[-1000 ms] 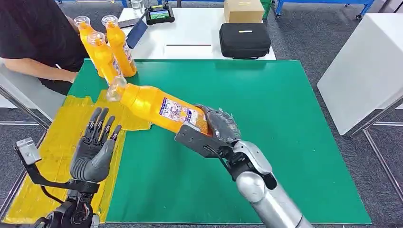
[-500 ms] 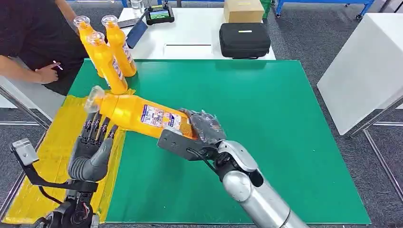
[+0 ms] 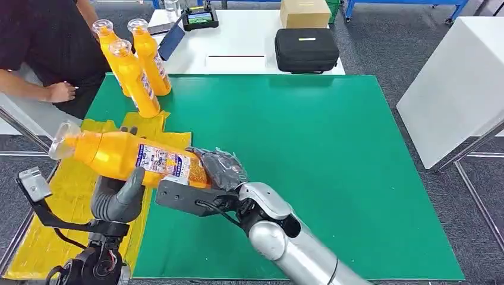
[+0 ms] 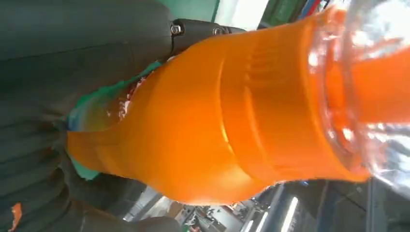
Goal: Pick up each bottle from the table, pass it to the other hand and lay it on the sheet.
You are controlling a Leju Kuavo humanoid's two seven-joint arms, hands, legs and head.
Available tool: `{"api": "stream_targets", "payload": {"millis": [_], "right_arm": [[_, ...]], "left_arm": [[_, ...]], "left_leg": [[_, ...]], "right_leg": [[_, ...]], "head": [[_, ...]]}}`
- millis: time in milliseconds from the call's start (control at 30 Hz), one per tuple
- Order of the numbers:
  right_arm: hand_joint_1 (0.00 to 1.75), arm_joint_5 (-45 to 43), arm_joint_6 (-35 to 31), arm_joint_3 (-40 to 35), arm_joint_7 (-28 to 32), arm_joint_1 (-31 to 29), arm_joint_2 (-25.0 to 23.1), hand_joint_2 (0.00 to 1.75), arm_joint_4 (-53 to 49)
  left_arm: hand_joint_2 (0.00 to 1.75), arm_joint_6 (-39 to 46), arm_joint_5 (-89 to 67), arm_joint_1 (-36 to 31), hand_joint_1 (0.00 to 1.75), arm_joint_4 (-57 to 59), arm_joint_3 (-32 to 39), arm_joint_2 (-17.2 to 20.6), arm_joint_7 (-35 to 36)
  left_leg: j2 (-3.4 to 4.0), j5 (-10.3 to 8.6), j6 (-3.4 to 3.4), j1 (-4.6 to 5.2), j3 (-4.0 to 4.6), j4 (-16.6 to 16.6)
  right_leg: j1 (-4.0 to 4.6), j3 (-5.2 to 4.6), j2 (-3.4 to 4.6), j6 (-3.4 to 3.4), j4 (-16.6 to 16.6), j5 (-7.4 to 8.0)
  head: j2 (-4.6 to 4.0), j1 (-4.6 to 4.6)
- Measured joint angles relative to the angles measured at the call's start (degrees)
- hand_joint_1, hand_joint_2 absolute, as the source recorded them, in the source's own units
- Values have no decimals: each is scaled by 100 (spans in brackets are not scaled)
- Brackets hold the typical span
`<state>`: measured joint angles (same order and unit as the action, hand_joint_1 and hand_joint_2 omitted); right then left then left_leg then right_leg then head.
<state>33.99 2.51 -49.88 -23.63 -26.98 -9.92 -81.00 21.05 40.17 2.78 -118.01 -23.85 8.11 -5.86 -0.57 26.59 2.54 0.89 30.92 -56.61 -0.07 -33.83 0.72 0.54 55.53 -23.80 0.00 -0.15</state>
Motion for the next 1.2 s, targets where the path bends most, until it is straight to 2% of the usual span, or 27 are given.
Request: {"api": "stream_targets", "payload": {"millis": [500, 533, 600, 700, 1100, 1133, 1167, 1200], "right_arm": [[175, -450, 179, -269, 210, -345, -87, 175, 409], [175, -452, 179, -273, 210, -348, -87, 175, 411], [175, -468, 179, -291, 214, -374, -87, 175, 435], [175, -621, 173, -526, 214, -500, -85, 175, 601], [175, -695, 168, -660, 225, -534, -72, 175, 686], [103, -697, 168, -664, 230, -534, -66, 175, 693], [0, -699, 166, -671, 232, -532, -59, 175, 695], [0, -693, 153, -677, 238, -531, -46, 175, 699]], "left_arm": [[175, 264, 59, -110, 3, 0, -275, 63, -118], [175, 264, 59, -110, 175, 0, -277, 65, -118], [175, 282, 50, -111, 175, 0, -286, 79, -137], [175, 583, -118, 4, 175, 0, -328, 122, -548], [175, 680, -120, 106, 175, 0, -323, 173, -695], [175, 686, -114, 115, 175, 0, -326, 175, -710], [175, 693, -109, 122, 175, 0, -328, 177, -726], [175, 710, -109, 131, 175, 0, -330, 181, -747]], "left_leg": [[3, 0, 0, 1, -1, 0], [3, 0, 0, 1, -1, 0], [1, 0, 0, 1, -2, 0], [3, 0, 0, 0, -1, 0], [4, 0, 0, 1, -1, 0], [4, 0, 0, 1, -1, 0], [4, 0, 0, 1, -1, 0], [4, 0, 0, 1, -1, 0]], "right_leg": [[0, 0, 1, 0, 0, 1], [0, 0, 1, 0, 0, 1], [0, -1, 0, 0, 0, 0], [0, -3, 2, 0, 0, 0], [0, -3, 2, 0, 0, 0], [0, -3, 2, 0, -1, 0], [0, -3, 2, 0, -1, 0], [0, -4, 2, 0, -1, 0]], "head": [[0, 0], [0, 0], [0, -4], [0, 0], [0, 0], [0, 0], [0, -2], [0, 0]]}}
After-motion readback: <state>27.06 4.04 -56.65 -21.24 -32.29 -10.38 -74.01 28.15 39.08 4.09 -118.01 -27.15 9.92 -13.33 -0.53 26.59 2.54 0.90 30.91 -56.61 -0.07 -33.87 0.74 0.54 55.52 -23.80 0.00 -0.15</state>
